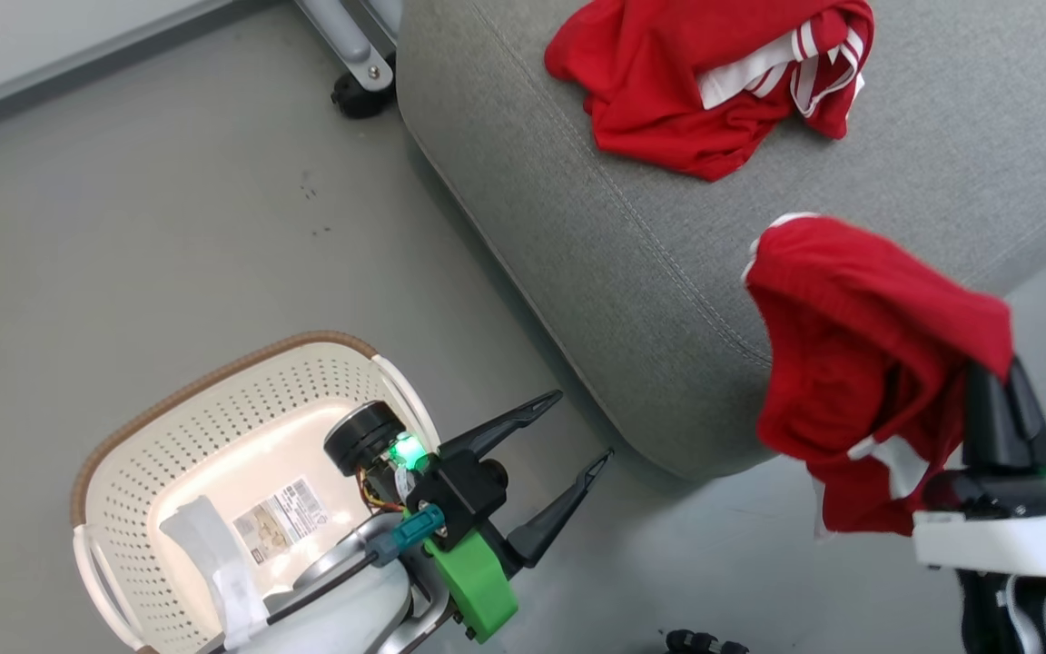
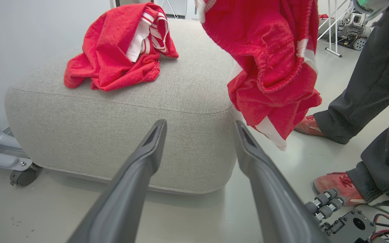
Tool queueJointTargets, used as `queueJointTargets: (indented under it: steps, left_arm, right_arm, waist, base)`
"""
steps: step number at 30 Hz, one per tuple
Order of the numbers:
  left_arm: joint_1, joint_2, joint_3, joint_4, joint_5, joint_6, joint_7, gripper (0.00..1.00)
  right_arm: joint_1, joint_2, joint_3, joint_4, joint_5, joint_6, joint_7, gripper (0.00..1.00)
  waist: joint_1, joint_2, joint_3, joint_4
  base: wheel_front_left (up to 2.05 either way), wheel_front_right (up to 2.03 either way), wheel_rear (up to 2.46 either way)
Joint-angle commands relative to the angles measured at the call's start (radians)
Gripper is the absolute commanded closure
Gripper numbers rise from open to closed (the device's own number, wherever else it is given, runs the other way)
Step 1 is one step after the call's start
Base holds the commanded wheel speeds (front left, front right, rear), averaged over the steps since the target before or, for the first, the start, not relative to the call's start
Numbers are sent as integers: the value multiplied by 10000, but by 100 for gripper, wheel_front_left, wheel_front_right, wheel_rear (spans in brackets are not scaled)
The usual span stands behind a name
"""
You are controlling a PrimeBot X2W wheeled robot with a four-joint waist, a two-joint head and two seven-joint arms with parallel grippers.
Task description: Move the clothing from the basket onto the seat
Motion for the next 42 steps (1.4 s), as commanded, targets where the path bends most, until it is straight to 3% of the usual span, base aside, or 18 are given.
queueJointTargets:
  steps: [1,5,10,13,20,27,35,36,37,38,42]
  left_arm:
    - [-207,63,-70,52,-29,-55,-45,0]
    - [-539,199,-300,26,-76,-52,5,0]
    - [-815,427,-291,-203,17,59,265,0]
    - [-1073,420,-314,-484,129,113,477,0]
    - [-1850,637,-257,-1288,447,210,1025,0]
    - [-2398,592,-105,-1791,610,352,1142,0]
    - [-2347,545,-154,-1853,576,466,1098,0]
    - [-2290,523,-144,-1826,526,498,1074,0]
    - [-2183,479,-131,-1787,418,511,1034,0]
    - [-2106,439,-132,-1759,350,523,986,0]
    - [-1800,190,-33,-1579,25,680,749,0]
  right_arm:
    - [-318,4,-160,-199,132,-15,-17,100]
    - [-1343,5,-680,-409,19,-15,-17,100]
    - [-3720,-2,-1153,-81,-622,-17,-17,100]
    - [-5140,-55,-1832,282,-966,-17,-16,100]
    - [-8191,-1166,-3922,1560,-1591,-17,-11,100]
    - [-9741,-2312,-5439,4266,-2963,-17,-8,100]
    - [-10283,-2281,-5907,6580,-3430,-17,-11,100]
    - [-10278,-2231,-5811,6689,-3350,-17,-11,91]
    - [-10231,-2207,-5665,6784,-3276,-17,-11,56]
    - [-10171,-2213,-5609,6814,-3231,-17,-11,0]
    - [-9744,-1890,-5699,6609,-3298,-17,-11,0]
  waist:
    - [-1,0,396,-145]
    - [-1,0,854,-95]
    - [-1,0,1749,9]
    - [-1,0,2344,434]
    - [-1,0,3897,1527]
    - [-1,0,4832,2323]
    - [-1,0,5045,2650]
    - [-1,0,5006,2665]
    - [-1,0,4943,2670]
    - [-1,0,4878,2666]
    - [-1,0,4416,2622]
  base:
    - [0,0,0]
    - [0,0,0]
    - [0,0,0]
    - [0,0,0]
    - [0,0,0]
    - [0,0,0]
    - [0,0,0]
    - [0,0,0]
    - [0,0,0]
    - [0,0,0]
    - [0,0,0]
